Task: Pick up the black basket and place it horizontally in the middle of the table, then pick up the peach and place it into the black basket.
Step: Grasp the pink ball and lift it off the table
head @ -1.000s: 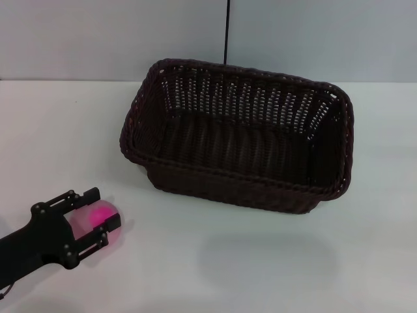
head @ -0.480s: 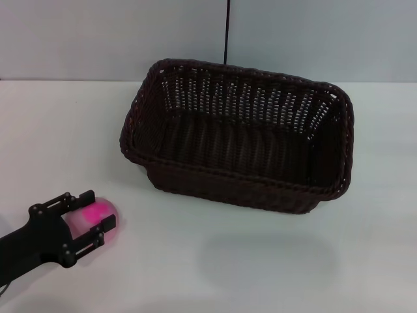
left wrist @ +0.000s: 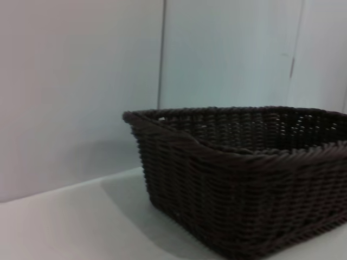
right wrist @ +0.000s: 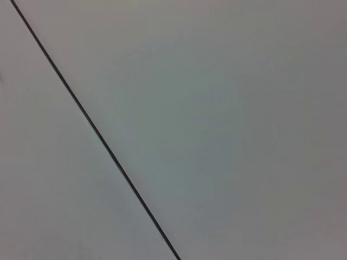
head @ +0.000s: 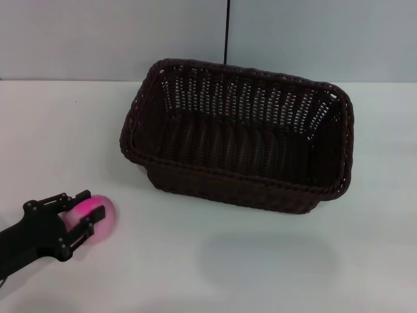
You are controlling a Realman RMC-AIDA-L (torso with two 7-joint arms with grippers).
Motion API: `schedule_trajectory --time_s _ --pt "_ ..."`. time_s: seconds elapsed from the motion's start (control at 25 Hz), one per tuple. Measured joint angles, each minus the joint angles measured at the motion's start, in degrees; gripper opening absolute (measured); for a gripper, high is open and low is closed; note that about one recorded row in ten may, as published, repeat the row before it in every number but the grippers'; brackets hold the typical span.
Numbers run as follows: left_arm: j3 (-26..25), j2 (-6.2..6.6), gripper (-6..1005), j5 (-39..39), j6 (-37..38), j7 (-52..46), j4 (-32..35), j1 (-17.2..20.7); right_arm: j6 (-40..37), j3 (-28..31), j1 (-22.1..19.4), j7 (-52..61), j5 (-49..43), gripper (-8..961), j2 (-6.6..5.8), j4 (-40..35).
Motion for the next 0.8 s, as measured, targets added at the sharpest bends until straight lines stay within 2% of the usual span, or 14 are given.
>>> schedule_trajectory --time_s 0.08,0.4,0.72,0.76,0.8 --pt "-0.3 0.01 398 -0.1 0.0 0.0 0.0 0.0 0.0 0.0 0.0 0.0 0.0 427 0.01 0.0" --pt "-1.1 0.00 253 -0.1 0.7 0.0 -0.1 -0.3 0.0 0.2 -0.3 0.0 0.0 427 0.02 0.0" --pt "-3.9 0.06 201 -0.2 4.1 0.0 -0.2 -0.3 0.1 0.3 -0.4 0.1 0.0 427 0.01 0.0" --pt "-7.1 0.13 190 -0.2 6.8 -0.3 -0.2 -0.3 0.1 0.3 -0.4 0.1 0.0 427 0.01 0.1" --pt "-7.1 0.13 180 -0.2 6.8 -0.3 -0.2 -0.3 0.1 0.3 -0.4 0.1 0.0 427 0.01 0.2"
